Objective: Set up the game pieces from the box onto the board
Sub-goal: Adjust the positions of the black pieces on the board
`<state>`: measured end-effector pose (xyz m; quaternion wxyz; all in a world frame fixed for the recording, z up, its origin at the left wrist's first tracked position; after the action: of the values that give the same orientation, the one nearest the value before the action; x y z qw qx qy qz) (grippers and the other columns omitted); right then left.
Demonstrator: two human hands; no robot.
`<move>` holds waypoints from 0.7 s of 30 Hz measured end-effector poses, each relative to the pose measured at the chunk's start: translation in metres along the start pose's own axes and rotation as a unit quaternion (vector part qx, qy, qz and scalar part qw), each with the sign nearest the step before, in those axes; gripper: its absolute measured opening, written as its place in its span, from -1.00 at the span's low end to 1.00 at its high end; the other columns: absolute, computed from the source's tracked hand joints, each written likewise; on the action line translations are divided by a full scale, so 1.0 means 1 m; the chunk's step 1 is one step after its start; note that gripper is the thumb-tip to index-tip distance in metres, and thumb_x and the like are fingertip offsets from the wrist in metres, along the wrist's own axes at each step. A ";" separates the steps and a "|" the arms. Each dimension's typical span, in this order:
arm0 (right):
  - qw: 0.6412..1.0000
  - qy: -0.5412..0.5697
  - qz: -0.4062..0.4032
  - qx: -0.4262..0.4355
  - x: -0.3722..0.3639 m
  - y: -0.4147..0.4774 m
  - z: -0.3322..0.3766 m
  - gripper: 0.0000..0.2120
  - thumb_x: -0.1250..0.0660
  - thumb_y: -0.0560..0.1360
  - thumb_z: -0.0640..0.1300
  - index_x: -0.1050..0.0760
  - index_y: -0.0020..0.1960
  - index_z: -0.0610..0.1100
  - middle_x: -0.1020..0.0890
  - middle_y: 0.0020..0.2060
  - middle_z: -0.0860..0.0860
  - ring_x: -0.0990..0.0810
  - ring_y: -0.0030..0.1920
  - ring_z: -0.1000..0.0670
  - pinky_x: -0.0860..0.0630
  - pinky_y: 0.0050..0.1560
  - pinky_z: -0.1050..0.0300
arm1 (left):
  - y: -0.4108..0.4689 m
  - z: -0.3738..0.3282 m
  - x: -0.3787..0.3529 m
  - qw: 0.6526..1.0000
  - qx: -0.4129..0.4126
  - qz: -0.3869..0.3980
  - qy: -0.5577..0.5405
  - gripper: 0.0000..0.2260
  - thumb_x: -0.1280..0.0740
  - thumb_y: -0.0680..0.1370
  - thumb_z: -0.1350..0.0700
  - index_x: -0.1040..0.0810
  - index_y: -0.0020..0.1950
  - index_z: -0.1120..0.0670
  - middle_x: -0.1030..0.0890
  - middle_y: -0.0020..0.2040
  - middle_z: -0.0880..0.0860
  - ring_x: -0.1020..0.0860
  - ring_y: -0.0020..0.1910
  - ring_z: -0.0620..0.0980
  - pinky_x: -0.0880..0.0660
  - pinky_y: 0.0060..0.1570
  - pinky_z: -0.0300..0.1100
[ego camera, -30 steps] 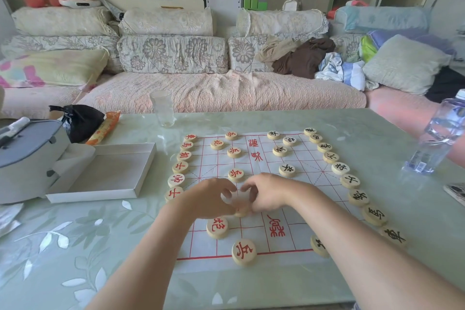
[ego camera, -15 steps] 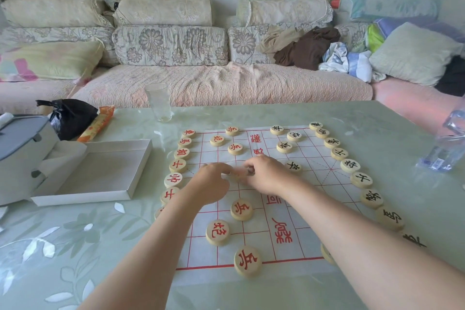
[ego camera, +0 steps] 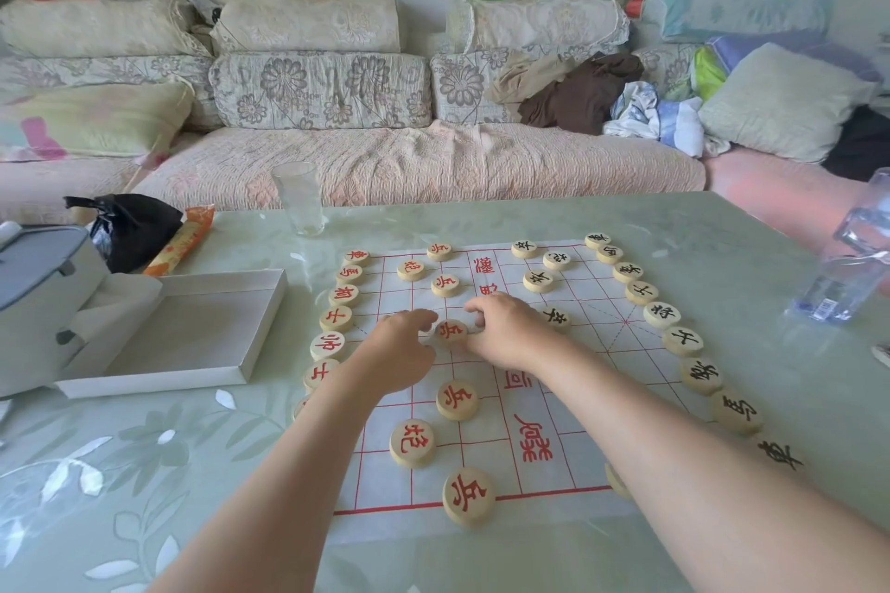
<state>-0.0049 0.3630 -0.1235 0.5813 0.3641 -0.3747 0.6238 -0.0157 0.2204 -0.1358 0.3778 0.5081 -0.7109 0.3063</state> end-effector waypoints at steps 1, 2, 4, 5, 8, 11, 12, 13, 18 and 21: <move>1.000 0.015 -0.009 -0.005 0.007 -0.002 -0.002 -0.41 -0.38 0.47 0.20 -0.41 0.43 0.01 -0.51 0.25 0.04 -0.52 0.23 -0.02 -0.47 0.19 0.07 | -0.001 -0.003 0.003 1.000 -0.007 -0.006 0.002 -0.54 -0.24 0.52 0.18 -0.37 0.43 -0.04 -0.46 0.33 -0.04 -0.45 0.25 0.00 -0.44 0.15 -0.17; 0.999 0.031 -0.020 -0.008 0.016 -0.005 -0.004 -0.45 -0.38 0.48 0.14 -0.42 0.43 0.00 -0.53 0.21 0.04 -0.53 0.19 -0.01 -0.47 0.18 0.09 | -0.004 -0.007 0.007 1.000 -0.014 -0.015 0.001 -0.55 -0.24 0.53 0.18 -0.38 0.42 -0.03 -0.46 0.32 -0.03 -0.47 0.22 0.00 -0.45 0.12 -0.17; 0.998 0.049 -0.033 -0.012 0.033 -0.014 -0.009 -0.55 -0.37 0.51 0.04 -0.47 0.38 0.01 -0.56 0.11 0.08 -0.55 0.11 0.02 -0.47 0.13 0.12 | -0.010 -0.017 0.016 0.999 -0.034 -0.040 0.001 -0.59 -0.24 0.53 0.18 -0.41 0.39 -0.01 -0.47 0.29 -0.02 -0.47 0.20 0.00 -0.45 0.12 -0.16; 0.998 0.050 -0.033 -0.011 0.039 -0.019 -0.014 -0.59 -0.36 0.52 0.01 -0.50 0.35 0.02 -0.57 0.08 0.11 -0.55 0.08 0.04 -0.47 0.11 0.14 | -0.014 -0.024 0.020 0.998 -0.047 -0.052 0.004 -0.61 -0.24 0.53 0.18 -0.43 0.37 -0.01 -0.49 0.26 -0.03 -0.47 0.20 -0.01 -0.45 0.14 -0.16; 0.998 0.053 -0.023 -0.006 0.052 -0.041 -0.031 -0.70 -0.35 0.54 -0.06 -0.56 0.27 0.02 -0.60 -0.02 0.15 -0.56 0.00 0.10 -0.43 0.01 0.21 | -0.029 -0.044 0.023 0.994 -0.079 -0.067 0.016 -0.66 -0.24 0.55 0.17 -0.47 0.32 -0.03 -0.52 0.17 -0.07 -0.47 0.16 -0.03 -0.46 0.12 -0.17; 0.998 0.048 -0.029 -0.017 0.068 -0.061 -0.056 -0.78 -0.37 0.53 -0.06 -0.61 0.17 0.06 -0.62 -0.04 0.16 -0.58 -0.01 0.12 -0.49 0.06 0.19 | -0.041 -0.071 0.015 0.993 -0.104 -0.058 0.015 -0.67 -0.22 0.55 0.17 -0.49 0.29 -0.05 -0.53 0.10 -0.10 -0.51 0.04 -0.07 -0.45 -0.06 -0.27; 0.998 0.043 -0.036 -0.024 0.073 -0.067 -0.065 -0.80 -0.37 0.53 -0.06 -0.62 0.14 0.07 -0.64 -0.02 0.15 -0.59 0.00 0.11 -0.51 0.10 0.17 | -0.044 -0.081 0.010 0.993 -0.109 -0.050 0.007 -0.68 -0.22 0.55 0.17 -0.49 0.28 -0.05 -0.53 0.08 -0.11 -0.51 -0.01 -0.09 -0.44 -0.13 -0.30; 0.998 0.036 -0.038 -0.033 0.077 -0.073 -0.074 -0.81 -0.35 0.54 -0.07 -0.63 0.12 0.08 -0.65 0.00 0.14 -0.60 0.01 0.09 -0.52 0.12 0.15 | -0.046 -0.092 0.003 0.992 -0.117 -0.041 -0.001 -0.68 -0.23 0.55 0.17 -0.50 0.28 -0.06 -0.54 0.07 -0.12 -0.51 -0.05 -0.10 -0.43 -0.17 -0.31; 0.998 -0.013 0.021 -0.051 0.070 -0.100 -0.102 -0.67 -0.33 0.50 -0.17 -0.57 0.22 0.11 -0.61 0.08 0.17 -0.58 0.10 0.07 -0.43 0.03 0.27 | -0.058 -0.139 -0.041 0.988 -0.155 -0.001 0.008 -0.70 -0.27 0.54 0.12 -0.50 0.26 -0.08 -0.57 0.10 -0.13 -0.53 0.01 -0.11 -0.52 -0.02 -0.19; 0.998 -0.028 0.043 -0.047 0.064 -0.108 -0.107 -0.53 -0.33 0.47 -0.18 -0.50 0.35 0.08 -0.57 0.22 0.18 -0.51 0.26 0.10 -0.41 0.23 0.25 | -0.058 -0.148 -0.061 0.989 -0.148 0.012 0.013 -0.72 -0.28 0.54 0.09 -0.52 0.24 -0.07 -0.57 0.11 -0.12 -0.53 0.05 -0.10 -0.52 0.02 -0.15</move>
<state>0.0973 0.4918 -0.1105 0.5597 0.3376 -0.4351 0.6192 0.0852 0.3545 -0.1060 0.4546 0.4343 -0.7490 0.2091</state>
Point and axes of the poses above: each hand's wrist, its own y-axis towards the middle knuckle, its own x-axis out of the back of the hand, z = x × y, the point moved 10 cm from there along y, towards the middle knuckle
